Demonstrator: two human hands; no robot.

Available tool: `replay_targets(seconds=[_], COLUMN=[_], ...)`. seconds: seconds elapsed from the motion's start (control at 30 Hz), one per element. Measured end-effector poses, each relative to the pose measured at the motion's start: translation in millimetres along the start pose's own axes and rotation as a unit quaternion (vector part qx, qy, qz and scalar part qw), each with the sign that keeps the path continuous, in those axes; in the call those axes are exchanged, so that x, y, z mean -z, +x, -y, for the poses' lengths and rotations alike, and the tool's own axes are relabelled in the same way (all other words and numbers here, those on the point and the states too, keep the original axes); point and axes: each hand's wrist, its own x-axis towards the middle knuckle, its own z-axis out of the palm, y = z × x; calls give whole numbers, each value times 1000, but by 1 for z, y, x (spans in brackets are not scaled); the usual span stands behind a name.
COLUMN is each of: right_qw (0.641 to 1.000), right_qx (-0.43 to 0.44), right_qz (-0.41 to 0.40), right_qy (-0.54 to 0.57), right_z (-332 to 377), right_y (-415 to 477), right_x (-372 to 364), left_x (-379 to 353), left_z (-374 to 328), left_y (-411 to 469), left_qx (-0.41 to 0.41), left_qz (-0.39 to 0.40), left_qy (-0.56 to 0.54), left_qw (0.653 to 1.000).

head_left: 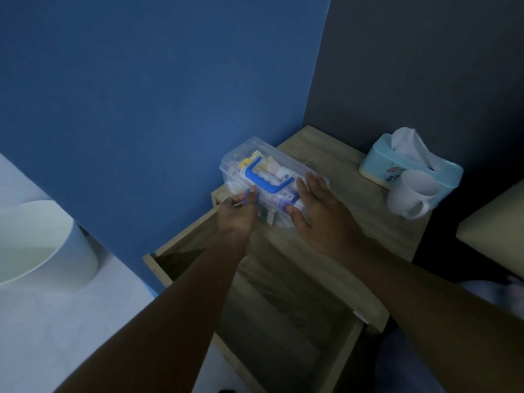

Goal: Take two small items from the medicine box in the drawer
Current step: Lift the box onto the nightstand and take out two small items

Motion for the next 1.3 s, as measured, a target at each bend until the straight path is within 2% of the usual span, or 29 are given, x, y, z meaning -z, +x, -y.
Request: replay_targets(seconds=[0.1, 0.2, 0.33, 0.4, 0.53, 0.7, 0.8, 0.9, 1.0, 1.07, 1.17, 1.3], right_qw=[1000, 1000, 1000, 999, 997, 997, 997, 988, 974, 971, 966, 969], right_qx=[0, -3, -4, -8, -24, -40, -50, -60, -32, -8, 45, 90], right_qz=[-1, -2, 14, 25, 46, 59, 46, 1, -58, -64, -54, -63], right_qy=[-5, -4, -14, -32, -52, -28, 35, 141, 217, 232, 251, 221], right_z=[0, -1, -5, -6, -3, -1, 1, -2, -10, -16, -24, -31], right_y=[2, 3, 6, 9, 15, 16, 15, 14, 16, 20, 29, 39], right_x=[-1, -1, -1, -1, 2, 6, 12, 22, 35, 46, 58, 67], left_x=[6, 18, 37, 40, 43, 41, 39, 35, 29, 26, 19, 13], left_z=[-2, 4, 16, 19, 16, 4, -3, -10, -17, -22, -27, -27], left_y=[3, 2, -4, -5, -7, -16, -18, -19, -18, -16, -10, -7], left_qx=[-20, -96, -206, -231, -235, -256, -259, -242, -261, -280, -331, -305], left_qz=[16, 7, 20, 27, 55, 61, 61, 63, 71, 90, 126, 148], left_qy=[18, 110, 264, 316, 375, 386, 414, 449, 484, 510, 553, 598], left_qw=[1000, 989, 942, 920, 895, 884, 871, 858, 832, 808, 754, 727])
